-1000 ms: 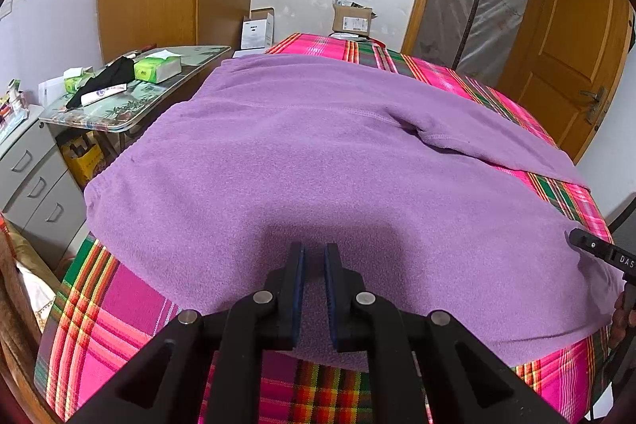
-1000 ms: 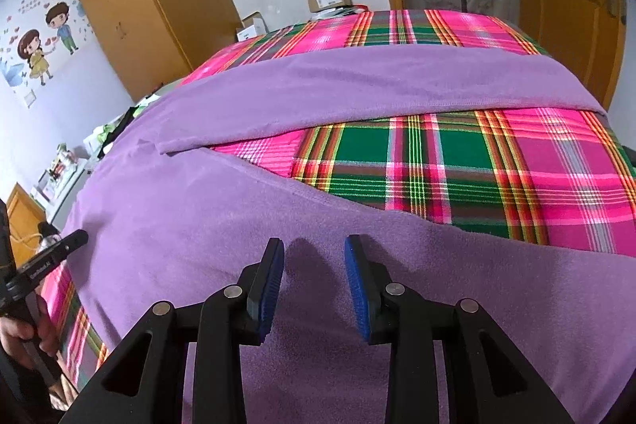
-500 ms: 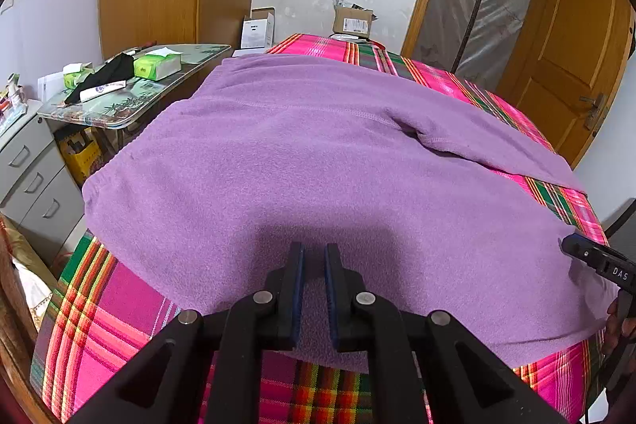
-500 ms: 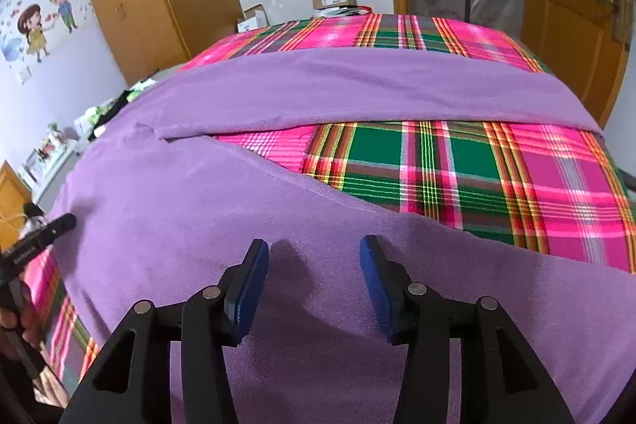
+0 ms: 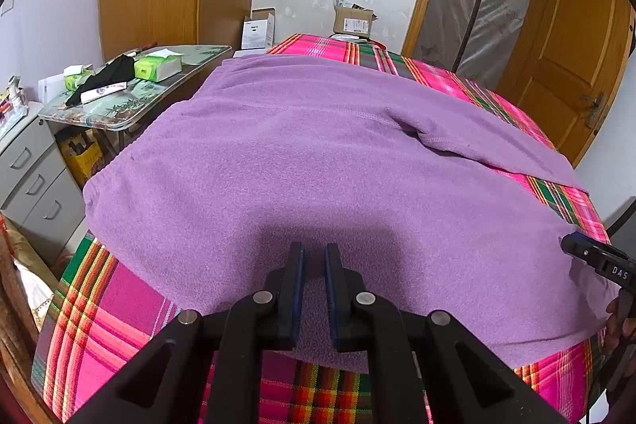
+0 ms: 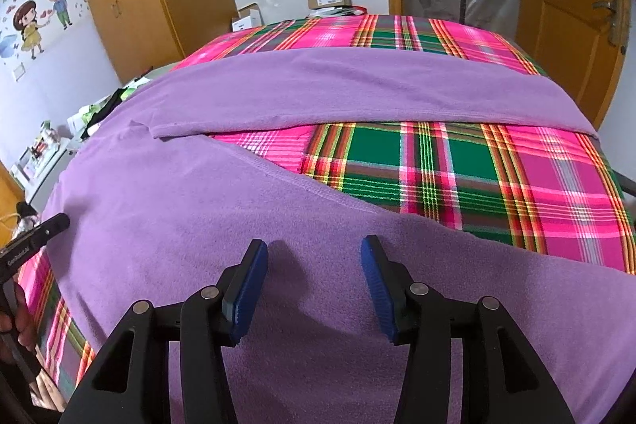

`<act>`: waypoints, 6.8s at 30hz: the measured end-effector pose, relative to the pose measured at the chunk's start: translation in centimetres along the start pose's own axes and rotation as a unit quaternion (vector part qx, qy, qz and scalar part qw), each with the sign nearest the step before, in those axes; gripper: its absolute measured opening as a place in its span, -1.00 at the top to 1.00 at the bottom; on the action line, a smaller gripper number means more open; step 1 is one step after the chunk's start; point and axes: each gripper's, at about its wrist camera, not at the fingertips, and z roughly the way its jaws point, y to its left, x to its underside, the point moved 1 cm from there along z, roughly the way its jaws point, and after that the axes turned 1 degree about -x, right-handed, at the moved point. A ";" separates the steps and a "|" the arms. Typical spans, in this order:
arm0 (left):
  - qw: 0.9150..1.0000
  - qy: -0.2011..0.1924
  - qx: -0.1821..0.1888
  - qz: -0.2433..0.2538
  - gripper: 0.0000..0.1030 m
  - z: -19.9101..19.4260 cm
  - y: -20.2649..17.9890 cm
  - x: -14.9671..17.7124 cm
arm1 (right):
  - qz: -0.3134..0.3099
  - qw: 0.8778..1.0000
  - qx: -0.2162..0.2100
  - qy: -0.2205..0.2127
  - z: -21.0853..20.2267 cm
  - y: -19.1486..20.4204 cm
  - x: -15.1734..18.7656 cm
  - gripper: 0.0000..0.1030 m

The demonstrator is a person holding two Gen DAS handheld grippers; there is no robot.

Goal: Fold clothes

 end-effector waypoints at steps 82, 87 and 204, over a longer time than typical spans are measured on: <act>1.000 -0.001 -0.018 0.011 0.81 0.3 -0.4 -0.2 | 0.016 1.000 -0.019 -0.004 0.0 -0.5 -0.1 -0.01; 1.000 -0.001 -0.016 0.009 0.81 0.3 -0.3 -0.2 | 0.016 1.000 -0.019 -0.004 0.0 -0.6 -0.1 -0.01; 0.996 0.004 -0.049 0.068 0.80 -1.1 -2.4 -6.0 | -0.071 0.995 -0.061 -0.017 -2.9 1.1 -6.0 -0.01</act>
